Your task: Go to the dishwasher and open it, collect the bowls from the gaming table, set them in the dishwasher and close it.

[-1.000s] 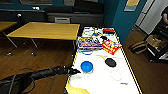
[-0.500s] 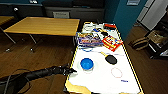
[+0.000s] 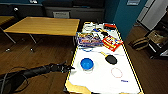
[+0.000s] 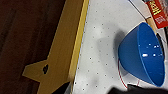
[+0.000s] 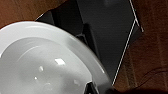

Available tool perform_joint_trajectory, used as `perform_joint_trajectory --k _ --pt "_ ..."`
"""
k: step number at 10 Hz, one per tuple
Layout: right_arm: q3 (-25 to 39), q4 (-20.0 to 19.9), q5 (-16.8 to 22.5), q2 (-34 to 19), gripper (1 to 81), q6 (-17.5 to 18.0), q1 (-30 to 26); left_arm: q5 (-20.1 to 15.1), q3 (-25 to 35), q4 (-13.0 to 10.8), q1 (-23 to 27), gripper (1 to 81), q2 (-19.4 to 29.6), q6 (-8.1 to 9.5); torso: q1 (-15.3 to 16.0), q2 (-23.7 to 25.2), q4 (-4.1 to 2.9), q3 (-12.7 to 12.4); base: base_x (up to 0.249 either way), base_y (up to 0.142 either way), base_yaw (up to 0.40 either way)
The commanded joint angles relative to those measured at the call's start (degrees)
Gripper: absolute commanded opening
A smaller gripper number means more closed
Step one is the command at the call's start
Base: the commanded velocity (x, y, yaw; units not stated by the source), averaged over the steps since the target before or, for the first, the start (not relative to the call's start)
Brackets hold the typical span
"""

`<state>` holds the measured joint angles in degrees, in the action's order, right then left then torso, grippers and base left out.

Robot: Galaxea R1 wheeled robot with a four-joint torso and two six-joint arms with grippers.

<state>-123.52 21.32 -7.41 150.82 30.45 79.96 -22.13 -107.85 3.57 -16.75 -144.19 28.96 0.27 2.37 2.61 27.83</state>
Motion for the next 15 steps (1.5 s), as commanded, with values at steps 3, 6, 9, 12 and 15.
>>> perform_joint_trajectory --k 3,6,9,12,15 --pt "1.0 1.3 3.4 -1.5 1.0 -0.1 -0.4 -2.3 0.3 0.6 9.6 81.1 -4.5 0.74 0.0 0.0 0.0 0.0 0.0 0.0 0.0" --pt "1.3 1.3 3.4 -1.4 1.0 -0.1 -0.5 -2.5 -1.5 0.6 9.8 81.1 -8.0 0.74 0.0 0.0 0.0 0.0 0.0 0.0 0.0" --pt "1.3 1.3 3.4 -1.4 1.0 -0.1 -0.5 -2.5 -1.9 0.7 10.5 81.1 -9.2 1.62 0.0 0.0 0.0 0.0 0.0 0.0 0.0" --pt "1.3 1.3 3.4 -1.1 1.0 -0.2 -0.4 -2.6 -1.9 0.7 11.2 81.1 -9.9 2.06 0.0 0.0 0.0 0.0 0.0 0.0 0.0" --pt "1.1 1.3 3.4 -0.8 1.0 -0.3 -0.5 -2.4 -2.1 0.6 11.2 81.1 -10.3 7.4 0.0 0.0 0.0 0.0 0.0 0.0 0.0"
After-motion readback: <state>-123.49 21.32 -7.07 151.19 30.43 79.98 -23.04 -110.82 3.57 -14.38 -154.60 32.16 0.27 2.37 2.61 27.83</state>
